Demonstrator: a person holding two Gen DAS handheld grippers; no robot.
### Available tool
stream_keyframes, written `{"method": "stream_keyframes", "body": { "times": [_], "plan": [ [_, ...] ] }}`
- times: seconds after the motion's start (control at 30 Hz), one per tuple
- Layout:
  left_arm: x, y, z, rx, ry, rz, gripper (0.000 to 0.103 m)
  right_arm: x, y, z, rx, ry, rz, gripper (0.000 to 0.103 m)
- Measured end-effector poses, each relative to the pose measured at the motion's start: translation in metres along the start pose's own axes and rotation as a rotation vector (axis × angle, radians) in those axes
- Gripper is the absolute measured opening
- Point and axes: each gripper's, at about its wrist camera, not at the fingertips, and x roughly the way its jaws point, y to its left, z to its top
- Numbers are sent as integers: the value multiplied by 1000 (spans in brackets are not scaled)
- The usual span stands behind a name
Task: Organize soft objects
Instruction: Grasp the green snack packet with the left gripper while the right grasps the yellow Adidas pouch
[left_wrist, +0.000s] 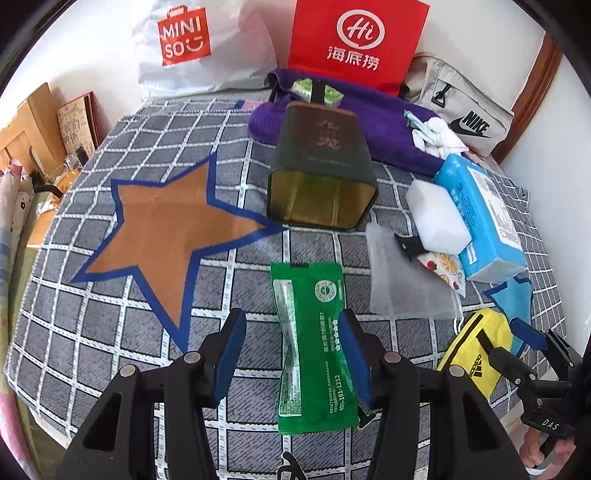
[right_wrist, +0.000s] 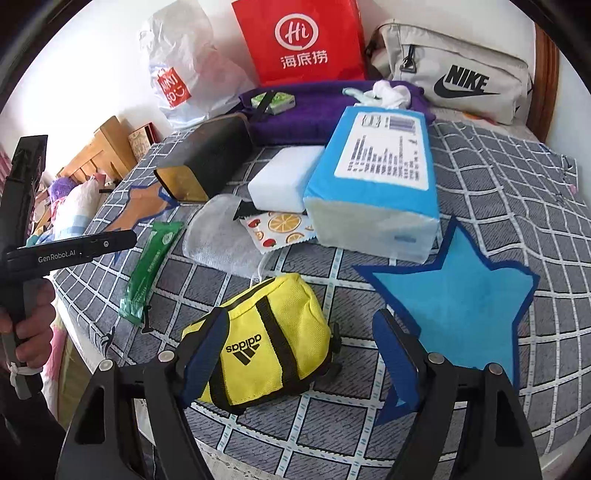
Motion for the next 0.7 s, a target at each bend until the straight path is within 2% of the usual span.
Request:
{"method": "stream_keyframes", "body": {
  "times": [0.1,0.17,0.2,0.27,0.37,0.4,0.47,0.53,0.6,0.63,0.7],
  "plan": [
    [10,-1,-5,0,17,-22,50,9,1,-2,-10,18,6,78],
    [16,-2,-7,-3,33,-51,51,16,3,-4,-20,35,16,72],
    [19,-3,-9,-2,38,-52,53,20,3,-4,-23,44,20,67],
    [24,-8,-11,10,39,-39,61,24,6,-7,-41,35,14,67],
    [26,-21,-17,61,18,-13,71,22,7,-9,-61,3,4,49],
    [27,-25,-19,76,13,8,71,21,5,-9,-53,-5,2,40],
    [28,-32,-22,105,2,56,71,18,-4,-9,-18,-10,53,34],
    [28,-33,-23,93,-7,75,71,13,-13,-9,8,-22,78,24],
    [28,-31,-22,66,-15,85,67,5,-19,-9,14,-40,71,21],
    [28,-32,-21,66,-20,96,58,-1,-23,-9,17,-57,50,21],
    [25,-30,-22,61,-29,94,52,-8,-31,-9,29,-78,14,21]
  ]
}}
